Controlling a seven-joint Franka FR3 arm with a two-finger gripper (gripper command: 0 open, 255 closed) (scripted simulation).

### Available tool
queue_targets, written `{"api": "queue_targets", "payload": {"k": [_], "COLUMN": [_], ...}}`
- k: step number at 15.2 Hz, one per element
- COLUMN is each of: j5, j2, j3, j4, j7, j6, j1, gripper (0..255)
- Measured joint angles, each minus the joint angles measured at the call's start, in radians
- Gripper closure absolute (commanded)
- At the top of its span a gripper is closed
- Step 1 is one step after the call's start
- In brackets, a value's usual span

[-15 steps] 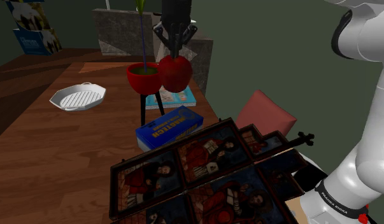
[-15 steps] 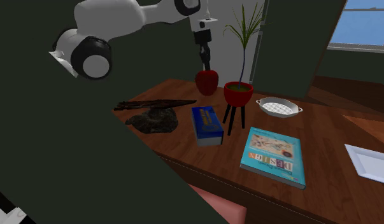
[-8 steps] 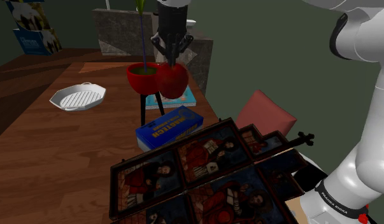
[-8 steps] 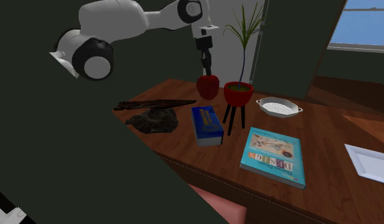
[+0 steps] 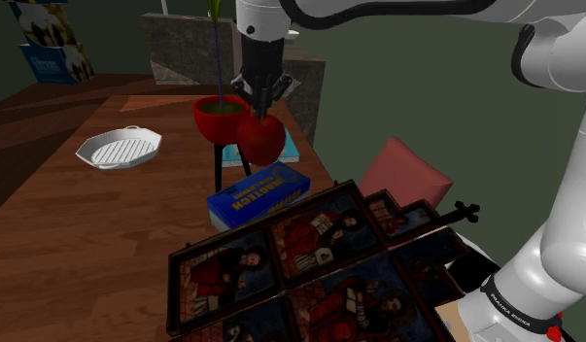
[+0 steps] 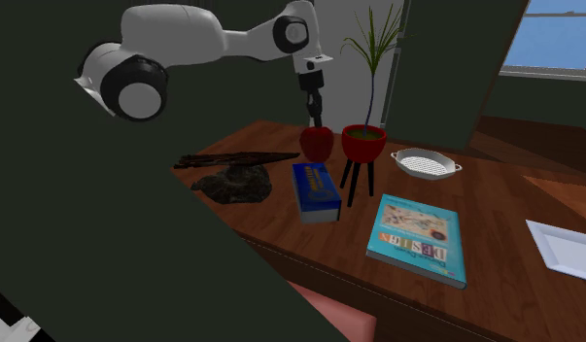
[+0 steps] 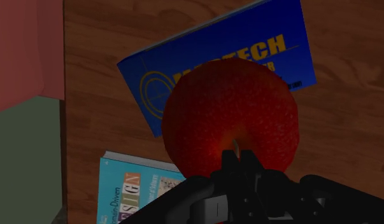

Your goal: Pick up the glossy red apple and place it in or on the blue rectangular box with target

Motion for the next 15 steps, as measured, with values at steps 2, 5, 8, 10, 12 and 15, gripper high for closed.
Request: {"api": "queue_targets", "payload": {"k": [2,5,8,10,12,15], "j5": [0.004,0.004,0.005,0.002,0.001,-0.004], "j2": [-0.007,-0.01,-0.016,-0.015,-0.017,-0.015], "j3": [0.0,-0.002,-0.003,-0.004,-0.005,-0.008], "j4": [-0.036,-0.081,-0.127,-0.153,-0.182,-0.211], "j7": [0.004,0.01,0.02,0.027,0.032,0.041], "j6": [0.03,0.072,0.112,0.137,0.163,0.192], "j1": [-0.01,-0.021,-0.03,-0.033,-0.039,-0.041], "gripper": [255,255,255,255,255,255]}}
